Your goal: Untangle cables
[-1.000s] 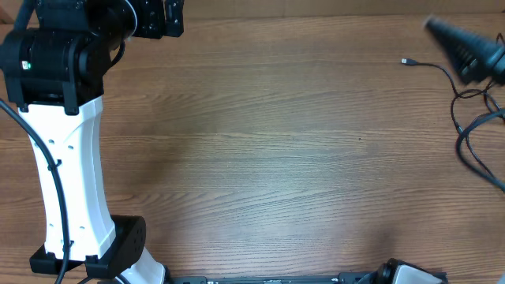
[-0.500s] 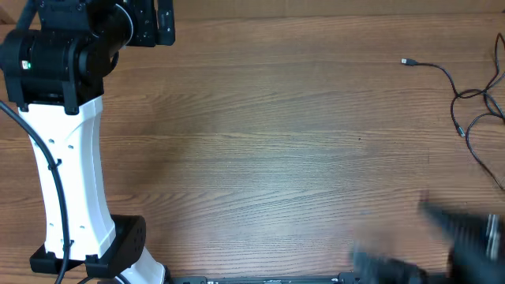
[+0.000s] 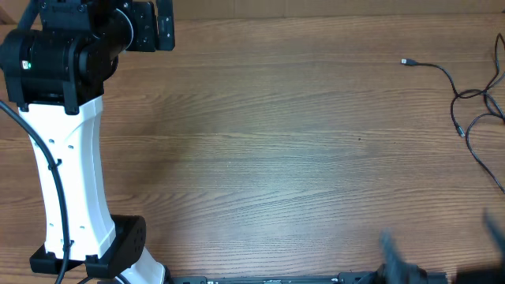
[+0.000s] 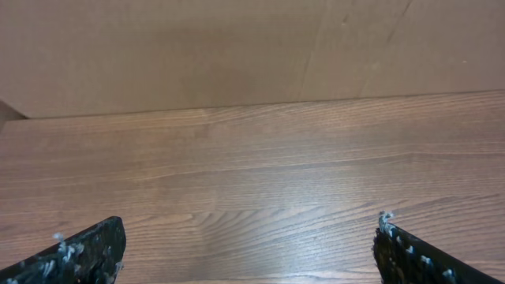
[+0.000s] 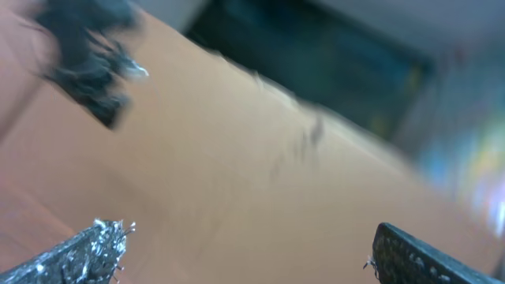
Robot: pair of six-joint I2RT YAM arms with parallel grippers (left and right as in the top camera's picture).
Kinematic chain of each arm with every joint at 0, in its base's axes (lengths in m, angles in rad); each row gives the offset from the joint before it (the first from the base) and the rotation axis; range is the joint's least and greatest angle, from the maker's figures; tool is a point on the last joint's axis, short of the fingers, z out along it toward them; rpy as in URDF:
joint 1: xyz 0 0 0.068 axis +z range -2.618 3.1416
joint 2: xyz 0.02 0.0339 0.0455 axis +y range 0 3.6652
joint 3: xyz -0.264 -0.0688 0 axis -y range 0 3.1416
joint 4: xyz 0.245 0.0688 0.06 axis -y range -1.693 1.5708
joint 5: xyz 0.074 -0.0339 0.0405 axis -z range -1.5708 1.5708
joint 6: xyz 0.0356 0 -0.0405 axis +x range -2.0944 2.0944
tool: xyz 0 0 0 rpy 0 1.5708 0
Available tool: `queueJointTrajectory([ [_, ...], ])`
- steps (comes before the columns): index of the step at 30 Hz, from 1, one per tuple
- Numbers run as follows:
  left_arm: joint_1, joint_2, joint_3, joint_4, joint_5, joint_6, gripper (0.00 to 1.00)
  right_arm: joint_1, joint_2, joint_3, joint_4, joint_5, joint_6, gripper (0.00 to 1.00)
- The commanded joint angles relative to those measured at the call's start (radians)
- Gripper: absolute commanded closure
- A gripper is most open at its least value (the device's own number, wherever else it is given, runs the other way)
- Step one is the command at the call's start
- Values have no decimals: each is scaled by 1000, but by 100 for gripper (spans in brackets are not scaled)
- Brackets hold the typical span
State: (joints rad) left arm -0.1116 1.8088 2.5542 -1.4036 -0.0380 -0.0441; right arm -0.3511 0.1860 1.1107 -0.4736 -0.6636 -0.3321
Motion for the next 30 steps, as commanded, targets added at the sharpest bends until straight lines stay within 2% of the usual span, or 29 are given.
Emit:
queueJointTrajectory([
  [1,-6,5,1,0,12,15,0,4,28,-172,34,273,217,0],
  [6,-6,5,1,0,12,15,0,4,28,-381,90,501,377,0],
  [11,-6,5,1,2,12,15,0,4,28,-605,214,501,388,0],
  [15,-6,11,1,2,11,15,0,4,28,-840,392,407,389,0],
  [18,-6,13,1,2,10,15,0,4,28,-949,502,397,424,0],
  [22,-6,13,1,1,2,23,0,3,28,-1022,547,413,437,0],
  [30,-6,13,1,1,1,22,0,3,28,-1083,509,435,436,0],
])
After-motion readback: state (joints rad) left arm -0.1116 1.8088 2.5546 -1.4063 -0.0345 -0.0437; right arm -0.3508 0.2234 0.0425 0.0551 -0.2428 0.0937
